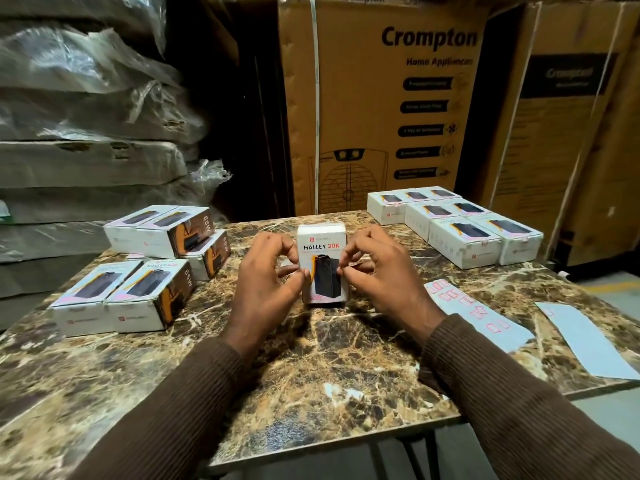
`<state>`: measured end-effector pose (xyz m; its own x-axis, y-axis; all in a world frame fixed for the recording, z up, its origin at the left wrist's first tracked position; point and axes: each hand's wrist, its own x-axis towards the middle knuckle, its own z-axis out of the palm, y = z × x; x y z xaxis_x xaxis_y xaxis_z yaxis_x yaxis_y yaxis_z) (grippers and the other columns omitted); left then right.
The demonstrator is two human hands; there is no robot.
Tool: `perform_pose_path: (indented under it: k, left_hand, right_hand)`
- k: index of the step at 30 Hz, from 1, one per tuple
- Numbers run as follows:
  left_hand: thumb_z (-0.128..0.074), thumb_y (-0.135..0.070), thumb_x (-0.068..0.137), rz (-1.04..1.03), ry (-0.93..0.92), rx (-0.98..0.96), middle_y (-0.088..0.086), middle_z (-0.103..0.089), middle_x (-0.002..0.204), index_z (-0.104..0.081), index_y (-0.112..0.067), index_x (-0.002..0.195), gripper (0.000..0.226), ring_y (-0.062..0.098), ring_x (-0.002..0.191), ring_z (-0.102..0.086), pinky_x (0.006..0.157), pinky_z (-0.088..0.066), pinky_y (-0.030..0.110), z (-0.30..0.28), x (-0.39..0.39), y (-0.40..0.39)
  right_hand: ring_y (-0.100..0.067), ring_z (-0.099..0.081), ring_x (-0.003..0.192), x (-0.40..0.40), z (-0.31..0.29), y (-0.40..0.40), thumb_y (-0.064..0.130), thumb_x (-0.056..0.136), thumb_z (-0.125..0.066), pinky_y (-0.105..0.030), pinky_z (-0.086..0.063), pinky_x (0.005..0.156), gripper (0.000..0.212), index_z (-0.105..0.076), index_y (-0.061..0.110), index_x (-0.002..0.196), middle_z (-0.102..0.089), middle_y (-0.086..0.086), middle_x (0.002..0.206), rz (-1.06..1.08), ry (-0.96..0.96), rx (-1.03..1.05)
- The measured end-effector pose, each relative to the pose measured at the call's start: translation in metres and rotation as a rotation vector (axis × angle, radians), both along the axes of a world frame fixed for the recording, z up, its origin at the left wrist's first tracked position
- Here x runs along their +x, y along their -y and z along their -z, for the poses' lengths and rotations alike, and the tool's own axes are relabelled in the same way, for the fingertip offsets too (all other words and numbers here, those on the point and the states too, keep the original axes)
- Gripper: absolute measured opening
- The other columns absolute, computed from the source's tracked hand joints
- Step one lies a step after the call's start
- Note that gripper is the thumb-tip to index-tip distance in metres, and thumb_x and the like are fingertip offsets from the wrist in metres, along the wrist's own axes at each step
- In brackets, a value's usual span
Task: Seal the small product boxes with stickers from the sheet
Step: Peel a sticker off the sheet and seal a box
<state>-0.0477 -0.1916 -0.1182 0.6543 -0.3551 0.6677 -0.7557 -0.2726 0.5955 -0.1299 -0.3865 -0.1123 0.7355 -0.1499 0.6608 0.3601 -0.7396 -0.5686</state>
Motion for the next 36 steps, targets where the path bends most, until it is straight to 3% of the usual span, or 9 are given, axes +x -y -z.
perform_pose_path:
  k: [3, 9, 12, 17, 23, 28, 30, 33, 36]
  left_hand:
    - [-0.075, -0.004, 0.088, -0.019, 0.047, 0.026, -0.003, -0.055, 0.117, -0.049, -0.016, 0.094, 0.029, 0.016, 0.119, -0.059, 0.088, -0.065, 0.033, 0.001, 0.001, -0.002]
    - [-0.072, -0.019, 0.093, -0.073, 0.131, -0.009, 0.000, -0.056, 0.104, -0.051, -0.016, 0.095, 0.021, 0.019, 0.097, -0.059, 0.075, -0.061, 0.042, -0.001, 0.004, -0.002]
    - [-0.072, -0.017, 0.095, -0.052, 0.177, -0.035, -0.002, -0.057, 0.105, -0.055, -0.016, 0.102, 0.018, 0.014, 0.096, -0.058, 0.075, -0.058, 0.028, -0.004, 0.000, -0.002]
    - [-0.071, -0.018, 0.096, -0.046, 0.247, 0.019, -0.003, -0.054, 0.117, -0.066, -0.017, 0.125, 0.030, 0.006, 0.100, -0.054, 0.073, -0.052, 0.014, -0.006, -0.004, -0.002]
    - [-0.066, -0.022, 0.099, -0.038, 0.260, 0.008, 0.001, -0.053, 0.117, -0.074, -0.015, 0.121, 0.025, 0.009, 0.101, -0.056, 0.078, -0.049, 0.007, -0.009, -0.009, -0.003]
    - [-0.062, -0.029, 0.104, -0.029, 0.204, -0.025, 0.002, -0.056, 0.124, -0.075, -0.013, 0.123, 0.027, 0.002, 0.114, -0.053, 0.091, -0.043, 0.004, -0.009, -0.008, -0.003]
    - [-0.057, -0.036, 0.107, 0.020, 0.148, -0.034, 0.001, -0.056, 0.129, -0.074, -0.015, 0.127, 0.033, 0.003, 0.122, -0.053, 0.094, -0.046, 0.008, -0.009, -0.008, -0.003]
    - [-0.050, -0.046, 0.106, 0.093, 0.093, -0.033, -0.004, -0.056, 0.134, -0.069, -0.020, 0.133, 0.042, 0.008, 0.128, -0.054, 0.099, -0.056, 0.029, -0.008, -0.007, -0.003]
    - [-0.050, -0.053, 0.102, 0.069, 0.104, 0.001, -0.008, -0.054, 0.133, -0.065, -0.023, 0.134, 0.047, 0.004, 0.126, -0.053, 0.099, -0.056, 0.035, -0.008, -0.009, -0.002]
  right_hand:
    - [-0.009, -0.058, 0.098, -0.001, 0.000, -0.001, 0.003, 0.088, -0.071, -0.032, -0.061, 0.078, 0.014, -0.065, 0.015, 0.088, -0.055, 0.004, 0.105, -0.005, -0.015, 0.005]
    - [-0.008, -0.056, 0.097, -0.002, -0.006, -0.001, 0.012, 0.096, -0.068, -0.015, -0.049, 0.072, 0.008, -0.061, 0.016, 0.098, -0.056, 0.003, 0.108, 0.037, 0.126, 0.054]
    - [-0.006, -0.058, 0.105, -0.003, -0.010, -0.001, 0.017, 0.101, -0.065, -0.012, -0.047, 0.078, 0.011, -0.064, 0.020, 0.112, -0.056, 0.004, 0.118, 0.026, 0.161, 0.186]
    - [-0.006, -0.054, 0.131, 0.007, -0.005, 0.004, 0.023, 0.108, -0.056, -0.029, -0.050, 0.102, 0.024, -0.071, 0.025, 0.126, -0.059, 0.008, 0.134, -0.089, 0.061, 0.248]
    - [-0.011, -0.061, 0.122, 0.008, -0.003, 0.003, 0.030, 0.107, -0.057, -0.047, -0.055, 0.103, 0.019, -0.074, 0.028, 0.115, -0.064, 0.008, 0.122, -0.119, 0.039, 0.306]
    - [-0.015, -0.064, 0.113, 0.001, -0.006, 0.000, 0.024, 0.106, -0.060, -0.030, -0.055, 0.087, 0.018, -0.077, 0.019, 0.108, -0.067, 0.001, 0.115, -0.126, 0.075, 0.313]
    - [-0.019, -0.067, 0.103, -0.002, -0.007, -0.003, 0.024, 0.105, -0.060, -0.034, -0.058, 0.079, 0.019, -0.078, 0.016, 0.106, -0.070, 0.000, 0.110, -0.181, 0.089, 0.299]
    - [-0.018, -0.069, 0.089, -0.004, -0.007, -0.005, 0.018, 0.105, -0.059, -0.031, -0.056, 0.069, 0.019, -0.077, 0.012, 0.105, -0.074, -0.001, 0.101, -0.222, 0.096, 0.312]
    - [-0.013, -0.067, 0.101, -0.002, -0.007, -0.001, 0.018, 0.104, -0.060, -0.037, -0.059, 0.078, 0.016, -0.076, 0.018, 0.108, -0.072, 0.005, 0.107, -0.111, 0.133, 0.311]
